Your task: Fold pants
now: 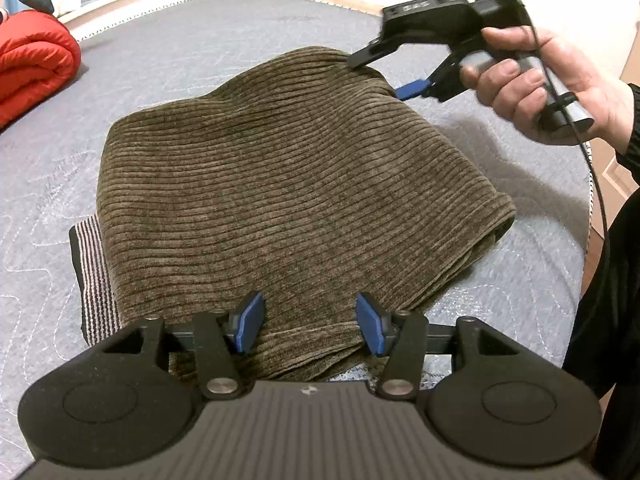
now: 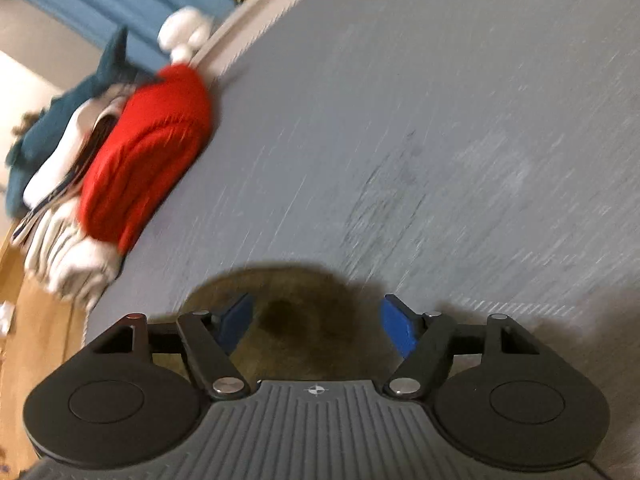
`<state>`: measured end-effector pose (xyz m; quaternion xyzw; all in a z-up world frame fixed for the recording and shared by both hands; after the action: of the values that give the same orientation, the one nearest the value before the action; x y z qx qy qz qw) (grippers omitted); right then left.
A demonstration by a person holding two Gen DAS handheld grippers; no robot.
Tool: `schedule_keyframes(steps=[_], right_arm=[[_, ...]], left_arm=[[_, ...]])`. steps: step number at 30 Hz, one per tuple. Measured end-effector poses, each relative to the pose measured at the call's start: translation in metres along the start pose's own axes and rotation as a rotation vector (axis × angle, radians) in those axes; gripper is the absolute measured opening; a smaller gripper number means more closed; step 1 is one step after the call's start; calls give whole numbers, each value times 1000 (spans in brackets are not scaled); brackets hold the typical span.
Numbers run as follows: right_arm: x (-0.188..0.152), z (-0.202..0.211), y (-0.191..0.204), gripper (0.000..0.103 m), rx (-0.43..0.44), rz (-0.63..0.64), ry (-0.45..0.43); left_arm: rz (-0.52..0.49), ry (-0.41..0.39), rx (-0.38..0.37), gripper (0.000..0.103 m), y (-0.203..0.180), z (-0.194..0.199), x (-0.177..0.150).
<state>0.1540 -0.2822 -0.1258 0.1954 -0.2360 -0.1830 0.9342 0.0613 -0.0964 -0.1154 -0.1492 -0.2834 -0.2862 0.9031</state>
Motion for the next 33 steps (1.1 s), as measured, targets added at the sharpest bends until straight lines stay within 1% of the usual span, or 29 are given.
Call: schedule_keyframes(steps=[2,5,6,8,10,11,12,15,17,20,21,22,24,28,29,31,33], right_arm=[[-2,-12,3,75,1,-23,21],[-3,-27,6,75,36,-73,32],[-2,-32,9,75,38,-75,27],[1,-38,14,73,19,-73,3],[0,-43,18,62,-7,-84,-27],[0,-44,21,59,-24,-90,-43],[-1,-44,22,54,-35,-98,-62],[0,-44,26,47,-53,-91,-118],[1,-48,26,46,-63,-72,-146],[1,-55,30,45,-95,25,-183],[3,-57,38,44,-118,99,-207],[1,-57,48,43,-156,204,-247],[-3,-56,59,43,-202,312,-299],[0,-52,55,45,-208,293,-309],[0,-49,57,45,-220,297,-325],[1,-39,59,47,-263,320,-374],[3,-29,57,47,-333,335,-427]], left_arm=[[6,-4,-4,58,1,1,-1],[16,-12,-9,58,2,3,-2],[18,-15,-10,58,3,3,-3],[20,-20,-11,58,3,4,-3],[22,-24,-16,58,4,5,-3],[25,-27,-18,58,5,5,-3],[27,-31,-19,58,5,6,-3],[37,-44,-22,58,6,7,-2],[40,-51,-23,58,5,8,-2],[41,-57,-21,58,5,9,-2],[42,-56,-21,58,5,9,-1],[40,-55,-21,59,5,9,-1],[38,-54,-19,59,5,10,-2],[37,-50,-17,61,6,11,-1],[35,-47,-17,61,6,11,-1],[30,-42,-14,62,7,10,-1],[29,-40,-14,62,8,10,-1]])
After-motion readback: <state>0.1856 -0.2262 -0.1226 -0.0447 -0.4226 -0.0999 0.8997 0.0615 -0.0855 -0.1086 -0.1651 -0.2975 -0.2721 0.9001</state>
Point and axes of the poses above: each gripper's, at about its wrist camera, not at the fingertips, and z roughly against the way its jaws point, y to its left, x to its top, the point moved 3 cm from there along -z, roughly the way its jaws point, and after that the axes turned 8 degrees about -x, right-handed, at the moved point
